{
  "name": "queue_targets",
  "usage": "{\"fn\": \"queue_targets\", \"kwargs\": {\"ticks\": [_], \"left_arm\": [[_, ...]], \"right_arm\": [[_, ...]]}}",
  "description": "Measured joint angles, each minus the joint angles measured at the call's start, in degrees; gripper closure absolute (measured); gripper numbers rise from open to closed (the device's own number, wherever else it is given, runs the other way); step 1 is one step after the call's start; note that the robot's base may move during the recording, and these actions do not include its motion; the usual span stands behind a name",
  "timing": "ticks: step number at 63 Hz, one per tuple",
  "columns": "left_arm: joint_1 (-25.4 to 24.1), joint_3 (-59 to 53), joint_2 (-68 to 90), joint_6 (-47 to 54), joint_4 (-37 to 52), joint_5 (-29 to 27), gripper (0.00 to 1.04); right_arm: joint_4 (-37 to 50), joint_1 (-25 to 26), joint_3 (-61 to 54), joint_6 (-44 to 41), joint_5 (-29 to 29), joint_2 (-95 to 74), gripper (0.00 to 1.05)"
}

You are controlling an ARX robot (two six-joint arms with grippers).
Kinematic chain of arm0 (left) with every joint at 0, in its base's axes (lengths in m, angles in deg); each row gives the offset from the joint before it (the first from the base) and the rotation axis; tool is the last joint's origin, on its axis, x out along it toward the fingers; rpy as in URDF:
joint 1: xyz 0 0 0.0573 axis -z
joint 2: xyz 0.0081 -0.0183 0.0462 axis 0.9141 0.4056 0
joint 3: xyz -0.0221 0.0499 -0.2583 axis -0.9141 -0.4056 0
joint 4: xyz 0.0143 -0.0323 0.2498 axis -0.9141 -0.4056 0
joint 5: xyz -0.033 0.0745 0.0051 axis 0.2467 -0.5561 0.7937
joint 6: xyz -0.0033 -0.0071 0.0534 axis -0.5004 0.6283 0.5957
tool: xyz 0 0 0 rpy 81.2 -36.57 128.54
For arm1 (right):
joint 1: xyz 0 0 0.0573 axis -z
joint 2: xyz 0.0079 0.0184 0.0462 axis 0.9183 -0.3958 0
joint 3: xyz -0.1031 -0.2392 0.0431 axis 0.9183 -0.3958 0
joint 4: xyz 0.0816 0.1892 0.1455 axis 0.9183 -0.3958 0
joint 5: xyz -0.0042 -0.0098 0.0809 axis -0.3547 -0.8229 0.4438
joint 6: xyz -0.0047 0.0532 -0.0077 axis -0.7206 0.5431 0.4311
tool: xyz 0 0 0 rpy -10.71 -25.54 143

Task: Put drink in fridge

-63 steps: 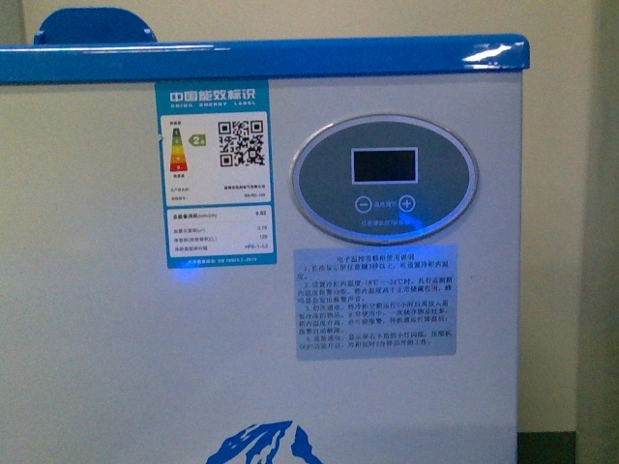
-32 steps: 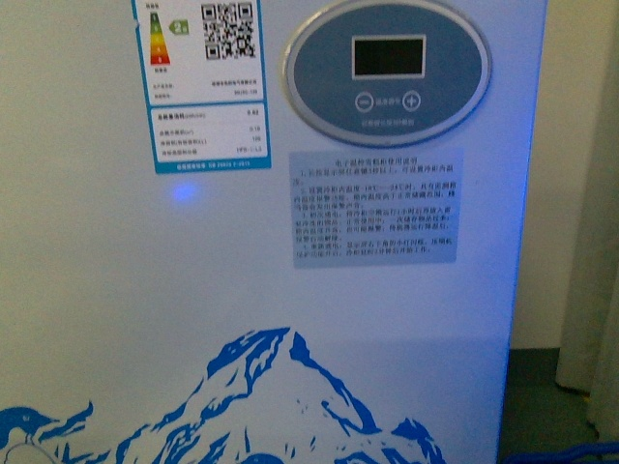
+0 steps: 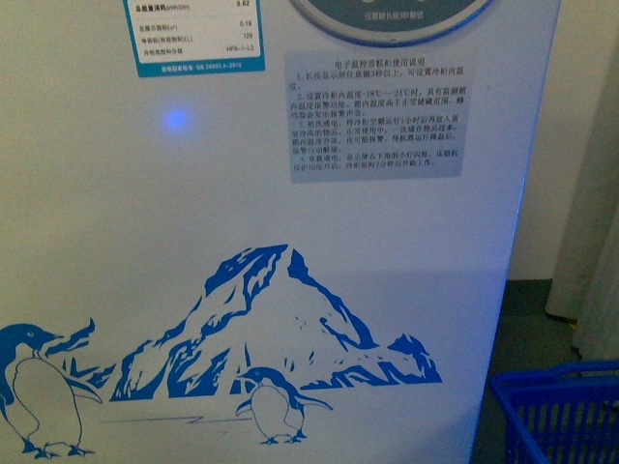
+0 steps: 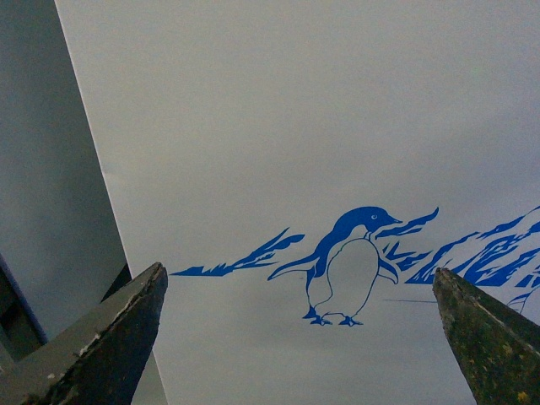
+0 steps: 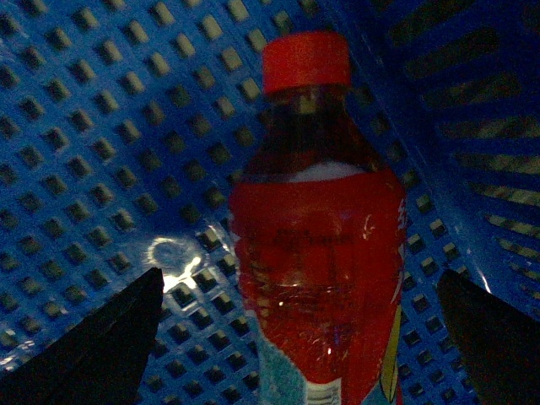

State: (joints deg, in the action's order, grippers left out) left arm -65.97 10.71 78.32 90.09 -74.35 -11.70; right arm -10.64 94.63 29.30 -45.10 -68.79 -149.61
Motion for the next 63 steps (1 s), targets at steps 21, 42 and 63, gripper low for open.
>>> {"fn": "queue_targets", "kwargs": {"ticks": [21, 42, 63], "left_arm": [[0.0, 0.0, 0.0, 0.0, 0.0, 0.0, 0.08], [0.0, 0.0, 0.0, 0.0, 0.0, -0.02, 0.08], [0.0, 0.0, 0.0, 0.0, 0.0, 0.0, 0.08]], "right_arm": [[-1.6, 1.01, 7.65, -0.39, 0.79, -9.4, 0.07], [-2.14, 1.09, 10.23, 0.55, 1.16, -12.68, 0.07], [0.37, -0.22, 6.62, 1.11, 2.27, -9.77, 0.5]]}}
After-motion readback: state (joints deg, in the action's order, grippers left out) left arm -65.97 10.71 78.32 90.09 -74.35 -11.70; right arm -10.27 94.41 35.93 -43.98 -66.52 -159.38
